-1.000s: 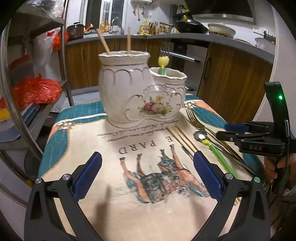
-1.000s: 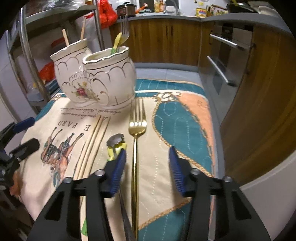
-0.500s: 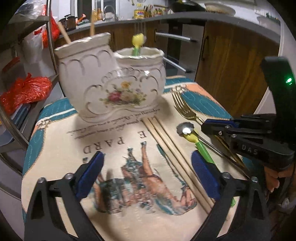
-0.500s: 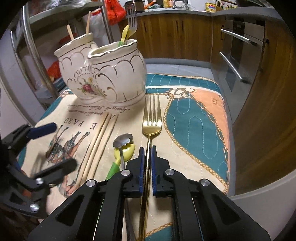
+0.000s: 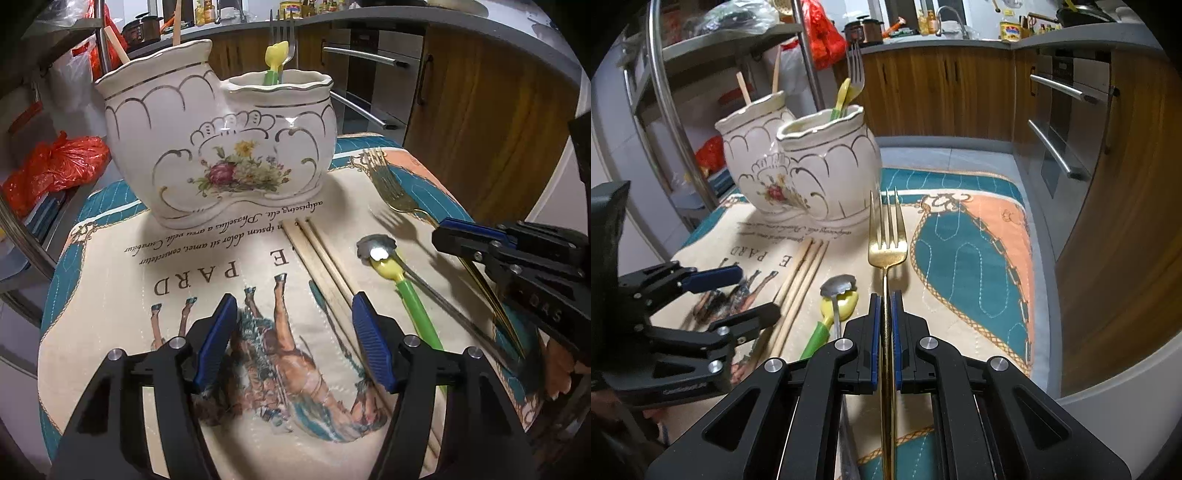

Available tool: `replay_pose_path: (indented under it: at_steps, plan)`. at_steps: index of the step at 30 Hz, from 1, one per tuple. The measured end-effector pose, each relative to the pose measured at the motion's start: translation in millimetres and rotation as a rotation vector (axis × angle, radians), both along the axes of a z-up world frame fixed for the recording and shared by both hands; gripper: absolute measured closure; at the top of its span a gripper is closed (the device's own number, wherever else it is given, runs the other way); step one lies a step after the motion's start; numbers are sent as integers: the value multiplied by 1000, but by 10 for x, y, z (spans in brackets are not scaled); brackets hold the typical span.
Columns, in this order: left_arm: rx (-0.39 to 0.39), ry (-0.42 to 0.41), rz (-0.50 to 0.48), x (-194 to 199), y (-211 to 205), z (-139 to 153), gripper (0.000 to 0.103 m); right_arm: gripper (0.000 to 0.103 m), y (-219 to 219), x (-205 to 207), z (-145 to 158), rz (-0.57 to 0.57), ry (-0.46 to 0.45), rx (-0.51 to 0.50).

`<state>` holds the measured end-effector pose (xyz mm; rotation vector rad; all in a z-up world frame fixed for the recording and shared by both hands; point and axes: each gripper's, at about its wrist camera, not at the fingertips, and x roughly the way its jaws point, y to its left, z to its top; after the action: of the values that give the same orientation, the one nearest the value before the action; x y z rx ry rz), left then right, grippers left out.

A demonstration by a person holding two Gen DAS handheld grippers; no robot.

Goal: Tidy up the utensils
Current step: 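Grasp the gold fork with the right tool while the left grasps a chopstick, then lift the gold fork with the right tool while the left lifts the chopstick toward the cups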

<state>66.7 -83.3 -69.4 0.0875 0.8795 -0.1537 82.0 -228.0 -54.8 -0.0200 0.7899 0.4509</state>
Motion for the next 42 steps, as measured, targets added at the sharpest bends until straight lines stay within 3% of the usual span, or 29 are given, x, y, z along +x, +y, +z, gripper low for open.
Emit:
replay_pose_path:
  at_steps: [3, 8, 13, 23, 25, 42]
  plan:
    - [3, 17, -3, 68, -37, -12, 56, 96, -16, -11, 0, 2, -3, 15]
    - [7, 16, -25, 133, -92, -18, 63, 96, -33, -24, 8, 8, -9, 30]
    - [13, 36, -85, 212, -56, 3, 96, 96, -37, -44, 9, 12, -15, 35]
    - [25, 33, -162, 123, 119, 76, 97, 96, -27, -104, 61, 24, -57, 50]
    - [45, 1, -173, 1, 166, 110, 97, 96, -37, -134, 103, 24, -85, 59]
    - [-94, -363, -234, -488, 514, 741, 97, 96, 137, -617, 623, 34, -439, 69]
